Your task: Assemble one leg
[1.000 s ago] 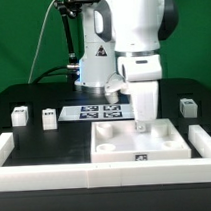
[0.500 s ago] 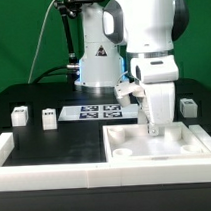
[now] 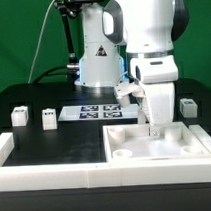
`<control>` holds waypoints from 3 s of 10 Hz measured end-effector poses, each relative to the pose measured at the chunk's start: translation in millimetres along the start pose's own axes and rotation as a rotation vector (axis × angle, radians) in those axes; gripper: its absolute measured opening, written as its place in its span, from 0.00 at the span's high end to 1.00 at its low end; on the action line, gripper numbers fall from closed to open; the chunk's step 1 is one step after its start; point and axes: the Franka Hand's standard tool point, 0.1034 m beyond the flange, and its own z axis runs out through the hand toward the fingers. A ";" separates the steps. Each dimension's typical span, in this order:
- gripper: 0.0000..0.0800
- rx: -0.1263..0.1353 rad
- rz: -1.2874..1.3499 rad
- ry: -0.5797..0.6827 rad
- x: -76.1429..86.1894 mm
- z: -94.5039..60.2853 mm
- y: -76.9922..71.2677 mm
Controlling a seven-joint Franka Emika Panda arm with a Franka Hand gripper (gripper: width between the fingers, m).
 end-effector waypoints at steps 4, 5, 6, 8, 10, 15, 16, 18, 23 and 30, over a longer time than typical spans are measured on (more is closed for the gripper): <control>0.20 0.000 0.001 0.000 -0.5 0.1 -0.1; 0.19 0.000 0.001 0.000 -0.6 0.1 -0.1; 0.19 0.000 0.001 0.000 -0.7 0.1 -0.1; 0.19 0.000 0.002 0.000 -0.9 0.2 -0.1; 0.19 -0.011 0.039 -0.005 2.8 -12.9 -0.7; 0.19 -0.060 0.139 -0.022 16.2 -66.1 -22.2; 0.19 -0.056 0.141 -0.023 14.9 -63.9 -22.4; 0.19 -0.056 0.263 -0.018 15.3 -63.7 -22.7; 0.19 -0.054 0.990 0.049 31.1 -56.0 -52.2; 0.19 -0.003 1.517 0.093 90.1 -55.7 -71.3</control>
Offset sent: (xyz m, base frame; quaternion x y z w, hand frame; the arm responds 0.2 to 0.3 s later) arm 0.0000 0.0000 0.0000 0.0000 0.0000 0.0000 1.0000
